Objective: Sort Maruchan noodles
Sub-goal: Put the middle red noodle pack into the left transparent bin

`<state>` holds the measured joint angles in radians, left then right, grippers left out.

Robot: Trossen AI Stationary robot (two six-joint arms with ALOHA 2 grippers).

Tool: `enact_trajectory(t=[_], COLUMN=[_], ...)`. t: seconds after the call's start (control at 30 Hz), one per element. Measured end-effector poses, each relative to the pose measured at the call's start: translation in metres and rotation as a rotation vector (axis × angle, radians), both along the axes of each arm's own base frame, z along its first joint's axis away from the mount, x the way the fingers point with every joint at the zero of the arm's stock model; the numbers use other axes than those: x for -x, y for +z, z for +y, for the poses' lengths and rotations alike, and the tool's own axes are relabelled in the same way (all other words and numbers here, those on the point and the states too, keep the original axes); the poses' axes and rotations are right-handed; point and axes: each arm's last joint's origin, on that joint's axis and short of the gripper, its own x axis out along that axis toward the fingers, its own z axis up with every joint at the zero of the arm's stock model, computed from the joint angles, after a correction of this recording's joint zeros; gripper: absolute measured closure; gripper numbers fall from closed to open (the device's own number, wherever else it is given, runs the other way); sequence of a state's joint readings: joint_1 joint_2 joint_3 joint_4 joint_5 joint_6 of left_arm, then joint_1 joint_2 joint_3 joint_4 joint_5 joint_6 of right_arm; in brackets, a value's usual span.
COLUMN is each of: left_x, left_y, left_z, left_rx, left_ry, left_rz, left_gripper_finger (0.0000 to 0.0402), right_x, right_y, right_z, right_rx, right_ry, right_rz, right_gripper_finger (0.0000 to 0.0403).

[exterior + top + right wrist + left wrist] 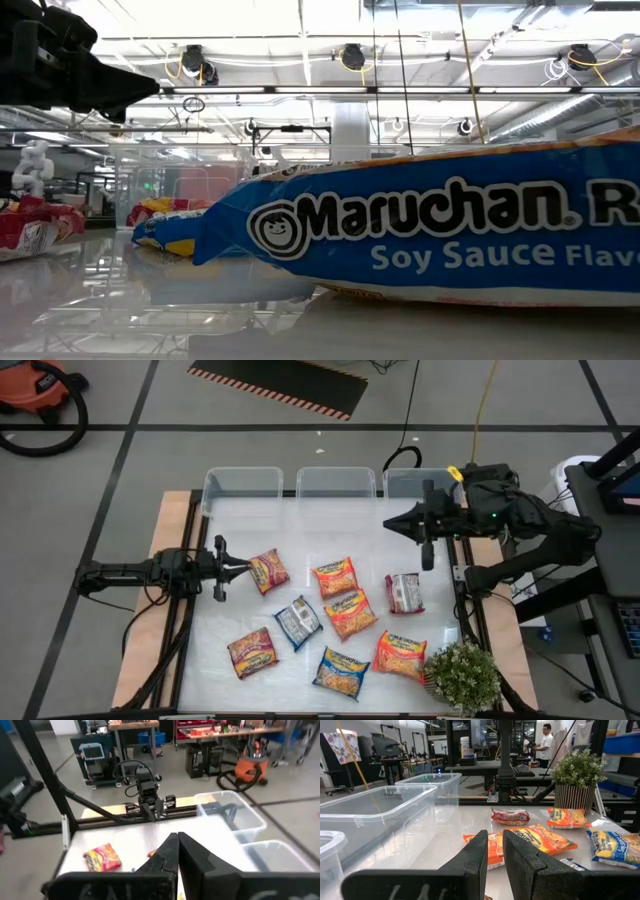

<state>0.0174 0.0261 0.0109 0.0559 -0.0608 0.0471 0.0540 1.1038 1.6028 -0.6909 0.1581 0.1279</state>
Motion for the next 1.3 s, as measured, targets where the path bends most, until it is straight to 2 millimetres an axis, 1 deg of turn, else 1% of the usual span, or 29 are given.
enact_trajectory(t=[0.1, 0.2, 0.37, 0.43, 0.5, 0.6, 0.73, 0.87, 1.03, 1.17, 1.3], left_x=[0.000, 0.001, 0.002, 0.004, 0.005, 0.008, 0.008, 0.002, -0.014, -0.031, -0.050], left_y=[0.005, 0.008, 0.015, 0.024, 0.037, 0.063, 0.106, 0.151, 0.196, 0.223, 0.239], left_z=[0.000, 0.000, 0.001, 0.001, 0.001, 0.001, 0.001, 0.001, 0.001, 0.002, 0.002], left_rx=[0.000, 0.003, 0.166, 0.217, 0.243, 0.232, 0.166, 0.163, 0.184, 0.235, 0.342], left_ry=[0.000, 0.000, 0.011, 0.008, 0.004, 0.007, 0.020, 0.028, 0.036, 0.044, 0.064], left_rz=[-0.050, -0.086, -0.148, -0.169, -0.177, -0.160, -0.094, -0.020, 0.061, 0.125, 0.211], left_gripper_finger=[0.0337, 0.0337, 0.0337, 0.0337, 0.0337, 0.0337, 0.0337, 0.0337, 0.0337, 0.0337, 0.0337], right_x=[-0.006, -0.013, -0.026, -0.030, -0.032, -0.033, -0.034, -0.036, -0.037, -0.037, -0.035], right_y=[0.002, -0.003, -0.018, -0.025, -0.032, -0.043, -0.056, -0.069, -0.091, -0.111, -0.132], right_z=[0.000, 0.001, 0.006, 0.007, 0.008, 0.008, 0.008, 0.012, 0.016, 0.024, 0.033], right_rx=[-0.089, -0.169, -0.291, -0.337, -0.391, -0.445, -0.500, -0.594, -0.679, -0.690, -0.685], right_ry=[-0.021, -0.047, -0.047, -0.041, -0.064, -0.112, -0.181, -0.224, -0.304, -0.290, -0.253], right_rz=[0.013, 0.055, 0.177, 0.238, 0.301, 0.406, 0.511, 0.560, 0.624, 0.710, 0.809], right_gripper_finger=[0.0403, 0.0403, 0.0403, 0.0403, 0.0403, 0.0403, 0.0403, 0.0403, 0.0396, 0.0374, 0.0341])
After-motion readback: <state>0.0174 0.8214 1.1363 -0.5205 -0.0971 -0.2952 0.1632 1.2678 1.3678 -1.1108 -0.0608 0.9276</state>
